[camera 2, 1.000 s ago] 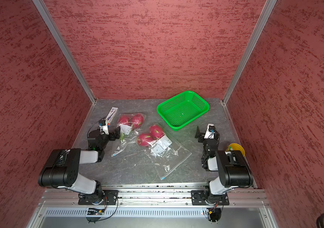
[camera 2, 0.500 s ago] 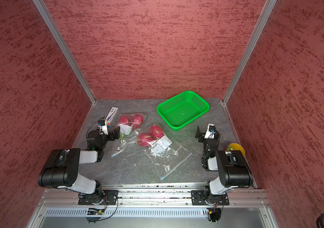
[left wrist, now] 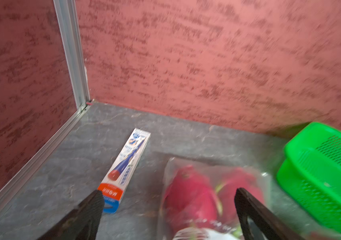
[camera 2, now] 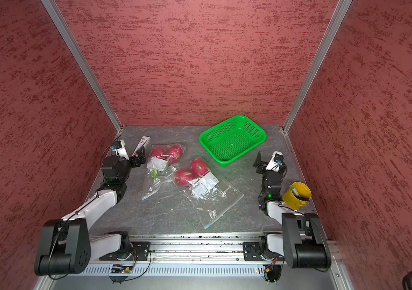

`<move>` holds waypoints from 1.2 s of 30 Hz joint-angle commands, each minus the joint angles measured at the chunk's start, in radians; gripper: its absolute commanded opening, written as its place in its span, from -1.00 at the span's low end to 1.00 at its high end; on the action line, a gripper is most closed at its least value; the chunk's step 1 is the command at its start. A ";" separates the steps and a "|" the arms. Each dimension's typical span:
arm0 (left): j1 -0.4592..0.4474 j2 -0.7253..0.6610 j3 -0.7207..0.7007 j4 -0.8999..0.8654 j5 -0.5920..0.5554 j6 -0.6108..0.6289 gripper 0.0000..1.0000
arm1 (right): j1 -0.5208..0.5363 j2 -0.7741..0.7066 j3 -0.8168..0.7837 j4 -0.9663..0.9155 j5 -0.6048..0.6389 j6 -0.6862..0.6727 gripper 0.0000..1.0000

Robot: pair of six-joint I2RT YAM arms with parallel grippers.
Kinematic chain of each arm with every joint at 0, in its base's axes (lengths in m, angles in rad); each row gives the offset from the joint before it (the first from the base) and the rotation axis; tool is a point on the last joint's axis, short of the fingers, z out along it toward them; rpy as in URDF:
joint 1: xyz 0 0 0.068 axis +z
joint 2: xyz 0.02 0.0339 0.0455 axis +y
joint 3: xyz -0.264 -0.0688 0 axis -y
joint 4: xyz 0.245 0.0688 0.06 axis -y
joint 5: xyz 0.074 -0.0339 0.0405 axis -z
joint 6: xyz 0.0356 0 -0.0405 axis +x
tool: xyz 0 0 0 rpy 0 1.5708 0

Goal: Open the zip-top bag and take out the dragon fruit
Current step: Pick up the zipper food storage bag at the center of the board.

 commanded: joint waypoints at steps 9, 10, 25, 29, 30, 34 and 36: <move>-0.322 -0.026 0.009 -0.353 0.046 -0.354 1.00 | -0.004 -0.169 0.170 -0.506 -0.207 0.299 0.97; -0.366 -0.026 -0.011 -0.348 0.033 -0.392 0.99 | -0.005 -0.160 0.197 -0.552 -0.251 0.299 0.97; -0.521 0.253 0.001 -0.213 0.060 -0.605 0.86 | 0.065 -0.103 0.354 -0.934 -0.487 0.213 0.98; -0.521 0.347 0.041 -0.152 0.080 -0.615 0.89 | 0.104 -0.106 0.347 -0.938 -0.474 0.222 0.97; -0.522 0.372 0.054 -0.136 0.080 -0.619 0.89 | 0.119 -0.101 0.350 -0.943 -0.469 0.221 0.97; -0.515 0.447 0.099 -0.047 0.036 -0.629 0.89 | 0.187 -0.082 0.348 -0.946 -0.486 0.217 0.97; -0.501 0.490 0.128 -0.007 0.031 -0.638 0.89 | 0.231 -0.071 0.341 -0.940 -0.504 0.224 0.97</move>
